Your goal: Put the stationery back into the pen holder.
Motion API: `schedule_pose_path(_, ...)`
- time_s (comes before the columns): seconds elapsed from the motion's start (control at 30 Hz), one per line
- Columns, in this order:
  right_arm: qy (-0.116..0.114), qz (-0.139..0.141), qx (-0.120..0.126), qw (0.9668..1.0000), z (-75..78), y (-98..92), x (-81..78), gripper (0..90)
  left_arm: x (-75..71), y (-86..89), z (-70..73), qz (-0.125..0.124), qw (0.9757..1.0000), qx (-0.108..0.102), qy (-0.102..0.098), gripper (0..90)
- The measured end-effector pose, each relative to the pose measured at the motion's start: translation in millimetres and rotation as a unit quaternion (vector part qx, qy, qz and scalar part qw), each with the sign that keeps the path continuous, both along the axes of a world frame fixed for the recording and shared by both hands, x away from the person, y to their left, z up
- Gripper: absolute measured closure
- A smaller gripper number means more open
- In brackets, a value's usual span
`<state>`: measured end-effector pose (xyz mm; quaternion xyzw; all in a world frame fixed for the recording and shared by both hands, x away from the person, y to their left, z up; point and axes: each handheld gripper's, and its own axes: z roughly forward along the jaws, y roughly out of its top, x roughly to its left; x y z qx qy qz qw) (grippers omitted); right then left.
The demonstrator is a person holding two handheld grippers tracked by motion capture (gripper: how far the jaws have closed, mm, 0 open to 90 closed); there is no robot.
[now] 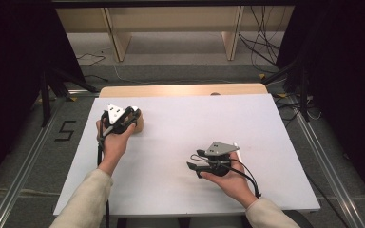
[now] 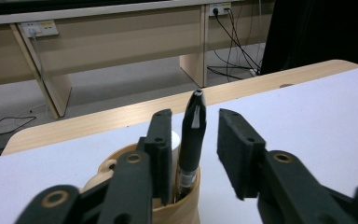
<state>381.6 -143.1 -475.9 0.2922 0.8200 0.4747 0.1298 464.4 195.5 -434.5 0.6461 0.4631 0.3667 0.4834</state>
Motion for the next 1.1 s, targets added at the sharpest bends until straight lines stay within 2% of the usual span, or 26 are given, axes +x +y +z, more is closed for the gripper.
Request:
schedule_pose_path(0.13,0.001,-0.002,-0.001,1.0,0.4,-0.9,0.4,38.1,-8.8,3.1,1.4,-0.005,1.0,0.004,-0.006,53.3)
schedule_pose_path(0.3,0.001,-0.006,0.0,1.0,1.1,-3.1,1.9,37.8,-21.3,6.7,0.6,0.0,1.0,0.003,-0.007,46.5)
schedule_pose_path(0.53,-0.001,-0.014,-0.001,0.9999,2.5,-9.1,3.8,37.5,-41.7,7.8,-3.3,0.0,1.0,0.0,0.006,41.5)
schedule_pose_path(0.7,0.001,-0.024,-0.004,0.9997,3.6,-15.1,5.5,37.3,-54.8,4.3,-7.0,-0.021,0.9996,-0.01,0.018,40.6)
schedule_pose_path(0.93,0.004,-0.042,-0.007,0.9991,5.4,-27.0,7.1,37.3,-72.8,-2.7,-16.4,-0.054,0.9975,-0.028,0.037,39.4)
schedule_pose_path(1.1,0.009,-0.06,-0.014,0.998,5.6,-37.3,7.9,38.2,-87.2,-12.4,-24.6,-0.084,0.995,-0.02,0.051,39.0)
